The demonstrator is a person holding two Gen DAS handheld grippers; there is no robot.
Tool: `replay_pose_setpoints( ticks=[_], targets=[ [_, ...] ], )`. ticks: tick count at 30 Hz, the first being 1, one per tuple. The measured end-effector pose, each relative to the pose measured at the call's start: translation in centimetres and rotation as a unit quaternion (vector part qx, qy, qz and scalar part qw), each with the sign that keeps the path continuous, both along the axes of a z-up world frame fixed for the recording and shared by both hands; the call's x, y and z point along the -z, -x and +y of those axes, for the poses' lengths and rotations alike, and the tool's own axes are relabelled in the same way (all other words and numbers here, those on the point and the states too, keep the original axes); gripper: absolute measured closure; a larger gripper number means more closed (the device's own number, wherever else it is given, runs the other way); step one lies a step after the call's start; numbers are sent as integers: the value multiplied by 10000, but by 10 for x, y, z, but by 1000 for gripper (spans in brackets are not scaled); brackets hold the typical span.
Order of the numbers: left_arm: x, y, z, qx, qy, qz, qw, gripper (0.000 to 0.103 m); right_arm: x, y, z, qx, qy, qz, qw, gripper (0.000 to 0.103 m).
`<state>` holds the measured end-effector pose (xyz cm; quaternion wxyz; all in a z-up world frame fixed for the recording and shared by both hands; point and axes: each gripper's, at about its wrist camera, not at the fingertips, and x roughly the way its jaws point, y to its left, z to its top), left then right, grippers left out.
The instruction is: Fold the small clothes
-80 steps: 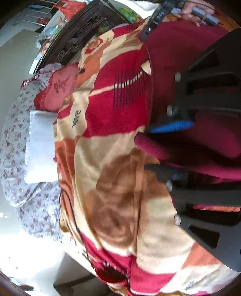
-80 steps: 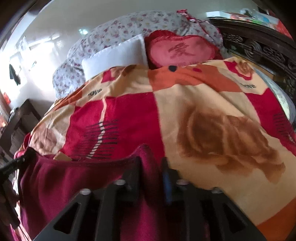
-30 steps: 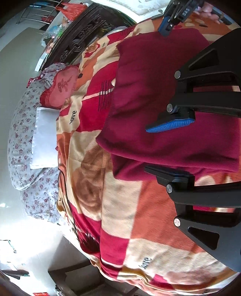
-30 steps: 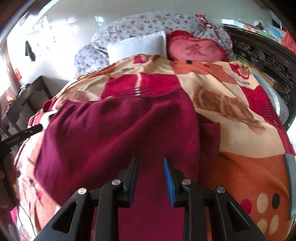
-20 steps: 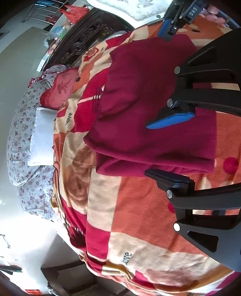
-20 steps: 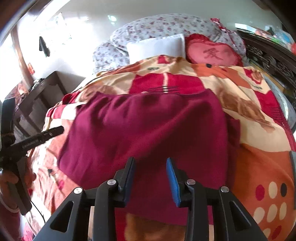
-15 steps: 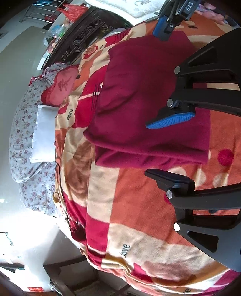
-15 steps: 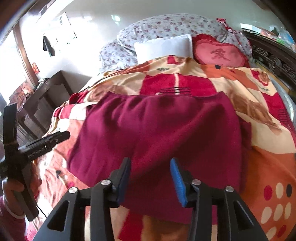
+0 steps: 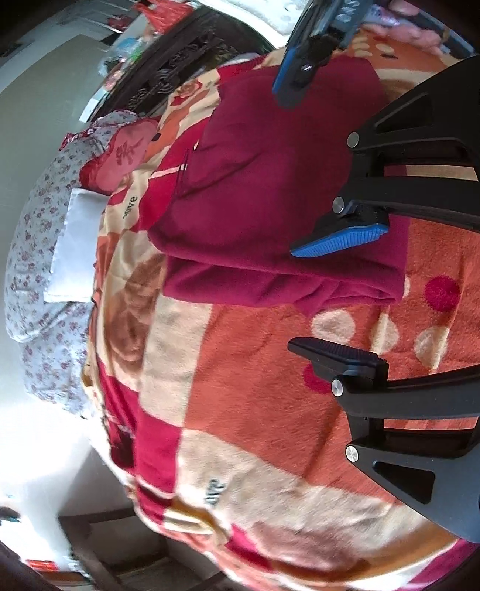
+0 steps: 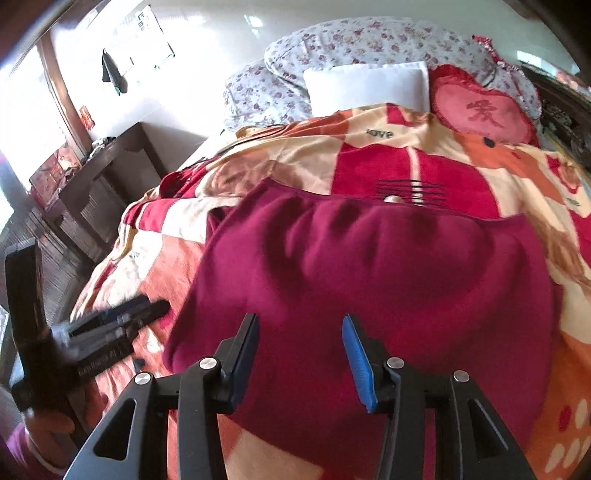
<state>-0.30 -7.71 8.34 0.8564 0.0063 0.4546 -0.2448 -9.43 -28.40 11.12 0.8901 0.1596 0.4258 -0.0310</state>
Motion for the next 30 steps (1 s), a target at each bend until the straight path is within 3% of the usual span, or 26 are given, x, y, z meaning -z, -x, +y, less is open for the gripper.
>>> replay_pose_setpoints(
  ticks=[6, 11, 13, 18, 21, 23, 26, 30],
  targets=[
    [22, -6, 21, -275, 466, 466, 9974, 53, 10, -52, -1, 15, -472, 190, 9987, 50],
    [32, -5, 24, -310, 680, 562, 9956, 52, 11, -88, 9, -80, -353, 328, 9988, 36],
    [35, -1, 24, -236, 846, 657, 9940, 52, 10, -103, 16, -147, -296, 420, 9986, 36],
    [37, 8, 33, -202, 1058, 682, 9918, 52, 8, -136, 48, -345, 303, 514, 9976, 36],
    [41, 10, 35, -80, 1203, 748, 9899, 36, 16, -153, 63, -444, 602, 705, 9947, 34],
    [47, 9, 37, -170, 1255, 807, 9887, 36, 24, -164, 72, -499, 875, 903, 9908, 32],
    [55, 7, 35, -161, 1281, 945, 9871, 36, 34, -173, 81, -509, 1177, 1123, 9854, 21],
    [58, 7, 27, -87, 1193, 837, 9893, 30, 44, -179, 90, -535, 1436, 1226, 9806, 10]
  ],
)
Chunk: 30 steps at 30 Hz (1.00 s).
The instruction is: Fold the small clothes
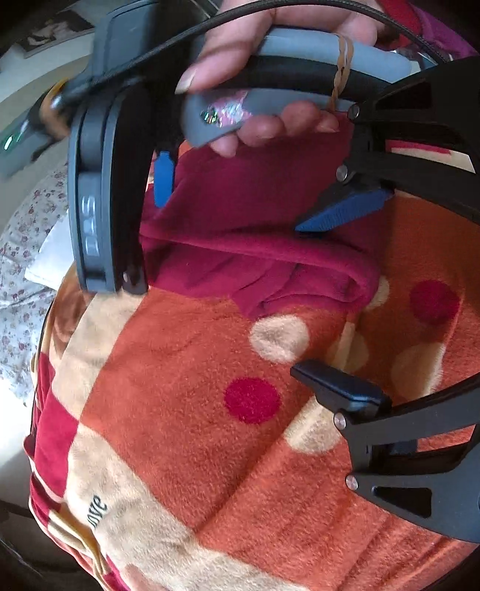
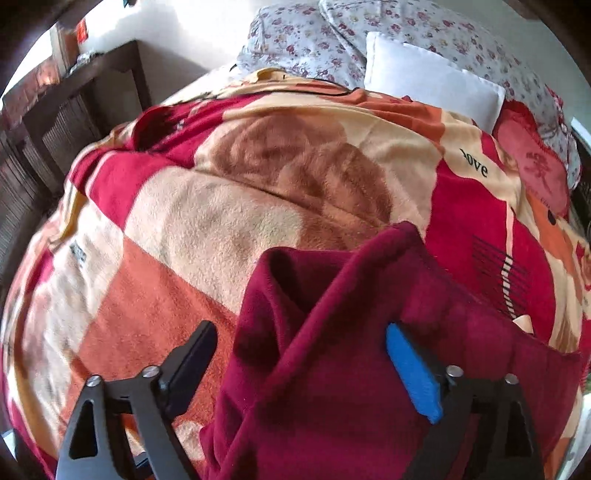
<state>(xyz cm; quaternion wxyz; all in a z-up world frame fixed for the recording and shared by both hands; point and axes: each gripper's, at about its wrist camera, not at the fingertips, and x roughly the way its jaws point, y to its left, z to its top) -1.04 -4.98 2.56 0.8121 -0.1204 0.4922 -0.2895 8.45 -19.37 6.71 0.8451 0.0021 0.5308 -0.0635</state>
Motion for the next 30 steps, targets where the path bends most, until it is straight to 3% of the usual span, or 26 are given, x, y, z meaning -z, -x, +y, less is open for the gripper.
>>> replay_pose_setpoints(
  ticks=[9, 16, 21, 23, 24, 27, 30],
  targets=[
    [-1, -1, -9, -26, -149, -114, 9998, 30, 12, -3, 9, 2, 694, 58, 9976, 12],
    [-1, -2, -16, -54, -302, -163, 9994, 25, 3, 13, 1, -171, 627, -202, 9977, 45],
    [-3, -3, -24, -114, -375, -267, 9989, 25, -12, 28, -15, -204, -60, -488, 9986, 69],
    [-4, -2, -27, 14, -257, -285, 9993, 43, -18, 33, -21, -205, -350, -576, 9975, 76],
    [-4, -3, -30, 160, -142, -211, 9996, 62, -22, 37, -25, -205, -536, -641, 9963, 76],
    [-16, 2, -37, 288, -149, -343, 9989, 79, -31, 47, -34, -205, -851, -791, 9930, 79],
    [-37, 13, -38, 348, -81, -577, 9977, 82, -46, 60, -46, -216, -1102, -1008, 9886, 81]
  ],
)
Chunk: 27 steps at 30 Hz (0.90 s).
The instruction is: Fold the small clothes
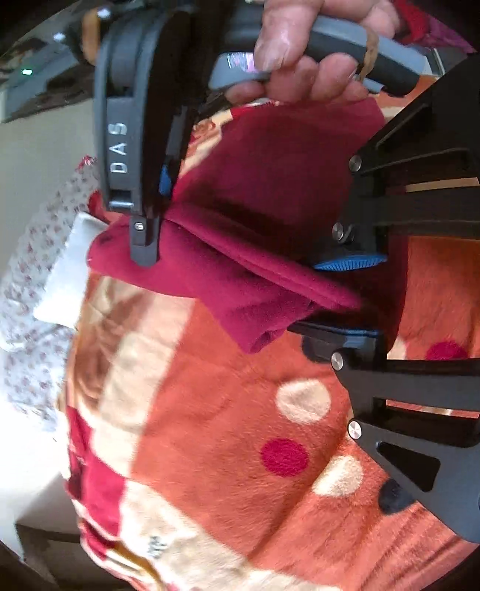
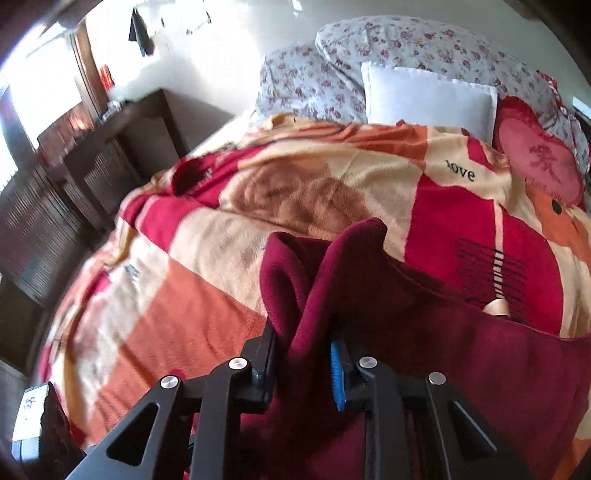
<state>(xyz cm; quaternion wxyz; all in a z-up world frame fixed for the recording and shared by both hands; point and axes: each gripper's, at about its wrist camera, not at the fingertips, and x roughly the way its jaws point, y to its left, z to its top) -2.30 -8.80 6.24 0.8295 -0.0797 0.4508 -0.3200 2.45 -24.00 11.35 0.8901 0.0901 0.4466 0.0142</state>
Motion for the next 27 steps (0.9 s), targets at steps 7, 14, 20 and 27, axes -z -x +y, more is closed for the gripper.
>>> replay_pose_setpoints(
  ticks=[7, 14, 20, 27],
  targets=[
    [-60, 22, -23, 431, 302, -500, 9974, 85, -44, 38, -52, 134, -367, -444, 9982, 84],
    [-99, 53, -107, 1362, 313, -947, 9856, 85, -70, 92, -129, 552, -256, -668, 9959, 87],
    [-88, 88, -187, 2030, 106, -912, 9749, 85, -55, 136, -197, 1151, -234, -573, 9914, 88],
    [-44, 112, -243, 2407, -338, -622, 9680, 83, 9, 154, -245, 1690, -258, -81, 9852, 88]
  ],
)
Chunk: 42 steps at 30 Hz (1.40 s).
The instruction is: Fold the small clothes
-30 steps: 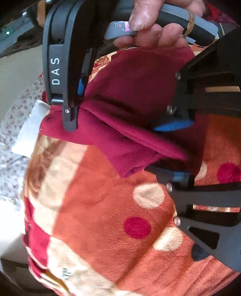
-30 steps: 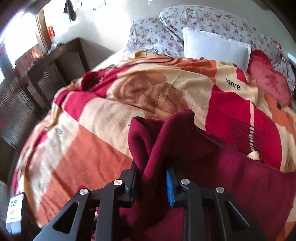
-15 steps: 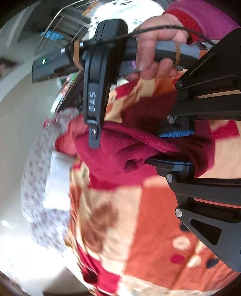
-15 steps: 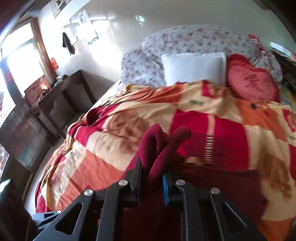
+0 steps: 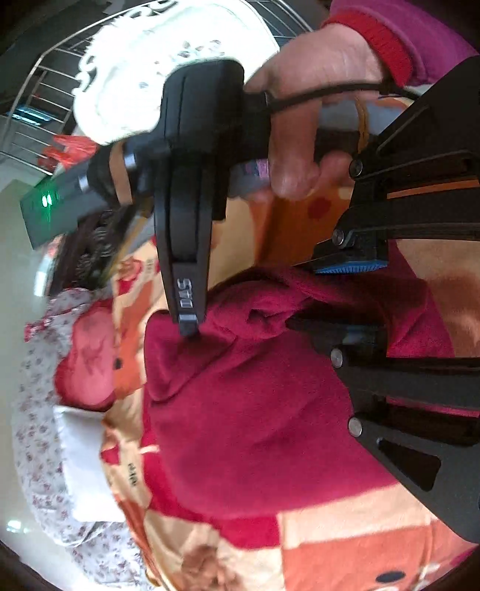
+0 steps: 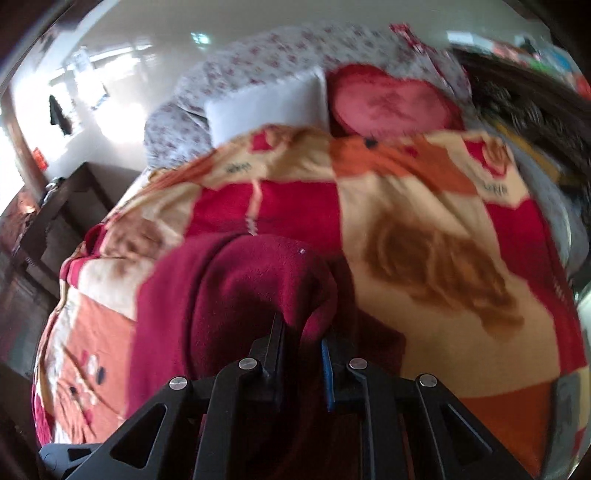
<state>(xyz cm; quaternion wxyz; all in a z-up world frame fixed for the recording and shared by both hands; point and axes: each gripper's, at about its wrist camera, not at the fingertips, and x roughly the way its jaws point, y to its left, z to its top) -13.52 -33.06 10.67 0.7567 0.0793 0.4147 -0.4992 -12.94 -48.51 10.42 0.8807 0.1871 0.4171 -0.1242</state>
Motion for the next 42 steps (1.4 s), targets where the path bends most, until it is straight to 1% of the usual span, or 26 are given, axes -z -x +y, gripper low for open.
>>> replay_pose_setpoints(
  ticks=[3, 4, 5, 6, 7, 9, 12, 13, 15, 17, 18, 20, 23, 24, 26, 28, 30, 31, 32, 33, 35, 37, 39, 40, 41, 42],
  targets=[
    [-6, 6, 6, 201, -15, 152, 9997, 70, 13, 2, -7, 49, -109, -39, 9999, 86],
    [-13, 8, 12, 282, 42, 189, 9994, 65, 13, 5, -9, 108, -115, -30, 9999, 77],
    [-20, 9, 20, 351, 95, 174, 9992, 62, 9, 11, -12, 204, -69, -5, 9998, 72],
    [-29, 10, 30, 404, 130, 108, 9990, 54, 1, 18, -14, 307, 52, -1, 9995, 72],
    [-38, 9, 42, 392, 168, -35, 9991, 49, -4, 23, -15, 335, 95, -26, 9994, 72],
    [-47, 1, 60, 184, 170, -326, 9992, 49, -23, 41, -12, 311, -58, -294, 9991, 72],
    [-46, -20, 72, -254, -136, -722, 9970, 49, -43, 61, 5, 45, -371, -716, 9967, 72],
    [-43, -27, 73, -435, -219, -776, 9958, 49, -47, 64, 14, -64, -384, -809, 9960, 72],
    [-33, -40, 75, -666, -265, -687, 9951, 49, -51, 66, 37, -410, -372, -882, 9946, 72],
    [-23, -45, 72, -737, -396, -595, 9947, 49, -45, 63, 56, -670, -257, -752, 9946, 72],
    [-15, -45, 70, -728, -480, -559, 9946, 49, -36, 63, 66, -613, 22, -525, 9967, 72],
    [-3, -40, 66, -603, -597, -491, 9952, 49, -18, 66, 75, -494, 252, -193, 9983, 72],
    [20, -32, 62, -484, -876, -438, 9940, 49, 23, 78, 76, -286, 293, 272, 9988, 72],
    [24, -28, 62, -463, -921, -494, 9934, 49, 39, 84, 71, -196, 93, 346, 9992, 72],
    [24, -21, 61, -415, -971, -731, 9917, 49, 48, 98, 59, -17, -533, 98, 9985, 72],
    [20, -17, 63, -345, -986, -779, 9915, 49, 40, 117, 52, 118, -895, -244, 9956, 71],
    [15, -20, 68, -337, -859, -662, 9935, 49, 26, 131, 58, -37, -843, -531, 9950, 69],
    [12, -21, 71, -364, -803, -637, 9941, 49, 22, 135, 61, -108, -765, -591, 9953, 63],
    [10, -21, 73, -391, -779, -633, 9942, 49, 18, 137, 65, -174, -659, -642, 9956, 51],
    [8, -22, 75, -431, -743, -625, 9943, 49, 15, 138, 68, -243, -577, -700, 9956, 48],
    [7, -22, 78, -492, -721, -582, 9945, 49, 16, 131, 72, -399, -588, -700, 9950, 47],
    [7, -21, 80, -512, -755, -567, 9942, 49, 21, 120, 76, -592, -746, -646, 9934, 47],
    [8, -19, 81, -505, -827, -587, 9936, 49, 32, 110, 75, -666, -967, -531, 9917, 66],
    [8, -18, 82, -500, -854, -597, 9933, 49, 40, 105, 74, -681, -1122, -455, 9903, 86],
    [7, -17, 84, -495, -858, -600, 9933, 49, 44, 104, 76, -686, -1249, -414, 9889, 95],
    [6, -17, 87, -492, -843, -604, 9934, 49, 46, 107, 81, -737, -1285, -391, 9882, 96]
  ],
)
